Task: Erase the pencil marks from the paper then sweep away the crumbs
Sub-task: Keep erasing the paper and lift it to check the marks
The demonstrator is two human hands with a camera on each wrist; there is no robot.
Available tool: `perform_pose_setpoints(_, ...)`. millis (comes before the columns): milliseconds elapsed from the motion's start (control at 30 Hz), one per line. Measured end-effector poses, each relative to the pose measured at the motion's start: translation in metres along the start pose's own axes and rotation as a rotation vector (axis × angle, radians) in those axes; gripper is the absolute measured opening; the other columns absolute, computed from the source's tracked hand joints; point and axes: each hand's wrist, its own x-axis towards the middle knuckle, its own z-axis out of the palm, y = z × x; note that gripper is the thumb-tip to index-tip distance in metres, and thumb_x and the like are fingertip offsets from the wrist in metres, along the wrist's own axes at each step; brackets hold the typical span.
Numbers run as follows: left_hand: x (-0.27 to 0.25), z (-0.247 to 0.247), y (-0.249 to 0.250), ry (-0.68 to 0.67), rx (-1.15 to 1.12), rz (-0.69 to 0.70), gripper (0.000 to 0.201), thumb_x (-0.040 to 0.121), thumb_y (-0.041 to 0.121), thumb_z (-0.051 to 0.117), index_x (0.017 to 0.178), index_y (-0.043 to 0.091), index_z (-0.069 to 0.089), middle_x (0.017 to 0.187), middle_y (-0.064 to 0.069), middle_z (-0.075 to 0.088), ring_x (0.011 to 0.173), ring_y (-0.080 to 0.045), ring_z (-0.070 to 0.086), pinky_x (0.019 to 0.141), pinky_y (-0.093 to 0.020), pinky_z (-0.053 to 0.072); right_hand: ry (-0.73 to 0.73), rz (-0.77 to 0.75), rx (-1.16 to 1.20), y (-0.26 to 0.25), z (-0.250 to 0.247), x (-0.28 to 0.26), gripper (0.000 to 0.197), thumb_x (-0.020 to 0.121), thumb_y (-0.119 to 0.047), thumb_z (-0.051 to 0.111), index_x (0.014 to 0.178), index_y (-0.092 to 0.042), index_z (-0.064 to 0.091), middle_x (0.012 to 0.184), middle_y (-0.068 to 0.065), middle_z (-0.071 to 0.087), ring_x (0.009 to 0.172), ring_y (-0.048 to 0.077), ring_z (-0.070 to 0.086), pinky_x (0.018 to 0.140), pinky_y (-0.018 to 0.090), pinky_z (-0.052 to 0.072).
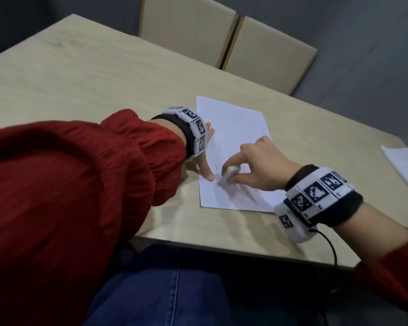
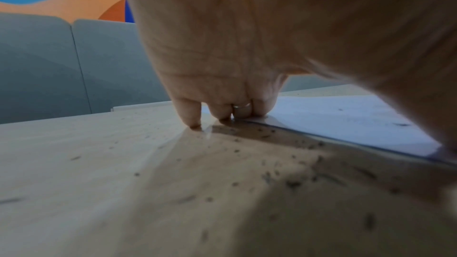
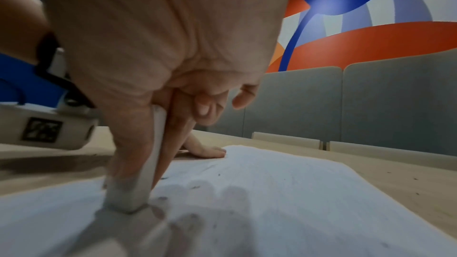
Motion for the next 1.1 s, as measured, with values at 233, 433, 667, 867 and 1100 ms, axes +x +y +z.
perform_pose_setpoints(233, 0.002, 0.000, -0.004, 0.026, -0.071, 0.013, 0.140, 0.056, 0.085, 0.062, 0.154, 0.015, -0.008, 0.162, -0.004, -0.008, 0.149, -0.029, 0.000, 0.118, -0.055, 0.011, 0.266, 0.221, -0.091, 0.019, -0.010, 0.071, 0.015, 0.081, -0.028, 0.059, 0.087, -0.029, 0.072, 0.077, -0.012, 0.067, 0.081, 0.018, 0.057, 0.079, 0.029, 0.020)
perform_pose_setpoints(433, 0.000, -0.003, 0.001, 0.053, 0.056, 0.022, 0.145, 0.048, 0.087, 0.065, 0.153, 0.011, 0.002, 0.159, -0.008, 0.009, 0.145, -0.030, 0.016, 0.116, -0.050, 0.022, 0.191, 0.069, -0.042, 0.015, 0.002, 0.030, 0.009, 0.082, -0.028, 0.067, 0.086, -0.032, 0.074, 0.047, -0.019, 0.041, 0.060, 0.009, 0.043, 0.080, 0.026, 0.023)
perform_pose_setpoints(667, 0.001, -0.006, -0.004, -0.017, -0.039, 0.032, 0.173, 0.012, 0.100, 0.049, 0.155, 0.017, -0.001, 0.162, -0.003, 0.001, 0.148, -0.028, 0.009, 0.116, -0.052, 0.018, 0.200, 0.168, 0.052, 0.022, -0.007, 0.056, 0.008, 0.079, -0.034, 0.069, 0.086, -0.032, 0.072, 0.052, -0.029, 0.054, 0.067, 0.001, 0.050, 0.082, 0.029, 0.026)
perform_pose_setpoints(867, 0.007, 0.000, -0.004, 0.040, 0.014, -0.005, 0.148, 0.045, 0.094, 0.058, 0.155, 0.015, -0.003, 0.162, 0.000, -0.002, 0.148, -0.029, 0.007, 0.117, -0.054, 0.017, 0.134, 0.153, 0.170, 0.020, 0.002, 0.036, 0.007, 0.078, -0.035, 0.074, 0.085, -0.031, 0.073, 0.052, -0.036, 0.052, 0.060, -0.008, 0.048, 0.081, 0.031, 0.032)
perform_pose_setpoints(1100, 0.001, -0.001, 0.000, 0.028, 0.026, 0.024, 0.165, 0.027, 0.095, 0.060, 0.154, 0.013, -0.006, 0.161, -0.008, 0.000, 0.147, -0.031, 0.008, 0.117, -0.053, 0.017, 0.081, 0.140, 0.182, 0.023, -0.007, 0.042, 0.013, 0.075, -0.039, 0.077, 0.086, -0.035, 0.074, 0.054, -0.031, 0.056, 0.058, -0.004, 0.048, 0.080, 0.030, 0.036)
